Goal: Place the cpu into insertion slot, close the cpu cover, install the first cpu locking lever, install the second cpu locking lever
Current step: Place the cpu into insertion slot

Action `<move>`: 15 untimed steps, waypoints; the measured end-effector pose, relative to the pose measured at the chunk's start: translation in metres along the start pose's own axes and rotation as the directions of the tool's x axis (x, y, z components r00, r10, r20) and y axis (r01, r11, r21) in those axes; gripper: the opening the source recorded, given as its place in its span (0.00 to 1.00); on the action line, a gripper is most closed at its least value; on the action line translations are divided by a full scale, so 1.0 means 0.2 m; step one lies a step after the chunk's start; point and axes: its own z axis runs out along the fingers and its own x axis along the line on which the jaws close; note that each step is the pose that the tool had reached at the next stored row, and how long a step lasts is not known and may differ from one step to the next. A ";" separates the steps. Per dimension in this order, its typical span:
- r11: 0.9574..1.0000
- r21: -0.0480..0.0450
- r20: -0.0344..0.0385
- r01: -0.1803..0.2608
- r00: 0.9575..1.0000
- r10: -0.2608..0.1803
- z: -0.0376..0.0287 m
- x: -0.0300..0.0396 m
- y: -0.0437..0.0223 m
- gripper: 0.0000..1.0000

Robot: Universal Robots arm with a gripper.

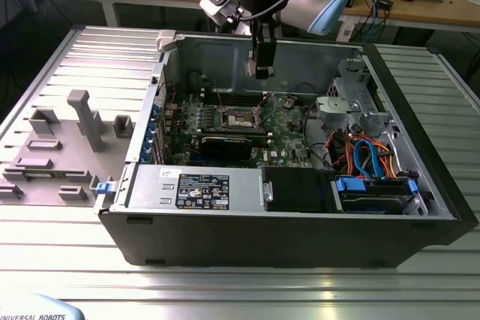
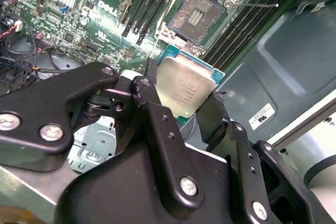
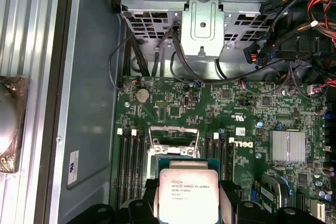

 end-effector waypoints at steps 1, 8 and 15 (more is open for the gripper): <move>1.000 0.000 0.000 0.000 1.000 0.000 0.001 0.000 -0.001 0.54; 1.000 0.009 0.001 -0.014 1.000 0.014 0.033 0.000 -0.012 0.54; 1.000 0.015 0.001 -0.019 1.000 0.019 0.050 0.000 -0.017 0.54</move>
